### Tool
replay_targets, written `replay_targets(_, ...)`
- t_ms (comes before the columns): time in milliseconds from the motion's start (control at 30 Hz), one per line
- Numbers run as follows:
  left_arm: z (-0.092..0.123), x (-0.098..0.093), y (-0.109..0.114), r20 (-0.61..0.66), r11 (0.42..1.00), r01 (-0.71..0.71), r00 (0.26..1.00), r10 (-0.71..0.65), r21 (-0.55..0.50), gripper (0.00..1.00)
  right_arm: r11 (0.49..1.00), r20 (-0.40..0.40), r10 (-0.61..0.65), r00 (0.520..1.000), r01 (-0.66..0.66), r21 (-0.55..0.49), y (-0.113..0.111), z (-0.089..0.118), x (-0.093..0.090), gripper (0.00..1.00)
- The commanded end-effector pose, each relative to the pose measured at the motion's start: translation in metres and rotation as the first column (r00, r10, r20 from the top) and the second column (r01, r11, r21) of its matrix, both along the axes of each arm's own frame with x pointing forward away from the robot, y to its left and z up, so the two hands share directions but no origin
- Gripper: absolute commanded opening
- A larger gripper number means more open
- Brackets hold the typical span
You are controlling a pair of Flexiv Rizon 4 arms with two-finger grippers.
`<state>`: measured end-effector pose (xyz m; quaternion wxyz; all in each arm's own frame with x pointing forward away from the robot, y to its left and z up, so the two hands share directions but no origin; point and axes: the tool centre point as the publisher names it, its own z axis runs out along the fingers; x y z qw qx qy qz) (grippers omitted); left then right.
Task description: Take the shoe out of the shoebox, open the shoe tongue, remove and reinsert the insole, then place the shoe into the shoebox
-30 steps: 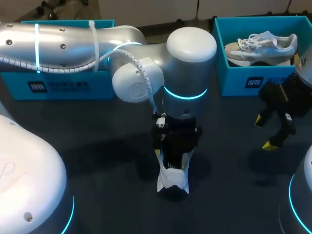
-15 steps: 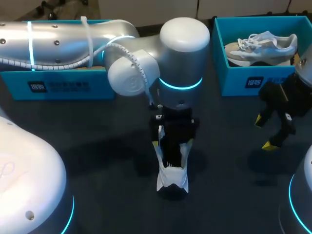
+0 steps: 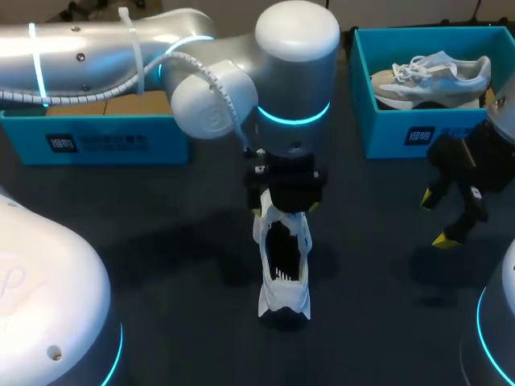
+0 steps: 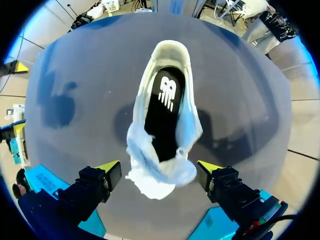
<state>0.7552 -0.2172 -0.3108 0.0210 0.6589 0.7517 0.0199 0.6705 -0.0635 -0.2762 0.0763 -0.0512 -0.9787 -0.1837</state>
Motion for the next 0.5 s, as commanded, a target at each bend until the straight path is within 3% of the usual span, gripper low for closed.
replay_targets(33,0.017,0.008,0.008,0.006,1.0,0.001,1.0,-0.001,-0.003,1.0,1.0,0.0,-0.001,1.0,0.001,-0.003,0.0,0.0,0.0,1.0)
replay_targets(333,0.035,0.032,0.01,-0.026,1.0,0.004,1.0,-0.005,-0.02,1.0,1.0,0.0,-0.001,1.0,0.001,-0.003,0.0,0.0,0.0,1.0)
replay_targets(400,0.036,0.035,0.011,-0.03,1.0,0.007,1.0,-0.007,-0.026,0.95,1.0,0.0,-0.001,1.0,0.001,-0.003,0.0,0.0,0.0,1.0)
replay_targets(433,0.038,0.038,0.011,-0.038,0.999,0.011,0.999,-0.012,-0.032,0.69,1.0,0.0,-0.001,1.0,0.001,-0.003,0.0,0.0,0.0,1.0)
replay_targets(467,0.038,0.04,0.011,-0.037,0.999,0.012,0.999,-0.013,-0.033,0.58,1.0,0.0,-0.001,1.0,0.001,-0.003,0.0,0.0,0.0,1.0)
replay_targets(500,0.038,0.04,0.011,-0.04,0.999,0.014,0.999,-0.015,-0.037,0.54,1.0,0.0,-0.001,1.0,0.001,-0.003,0.0,0.0,0.0,1.0)
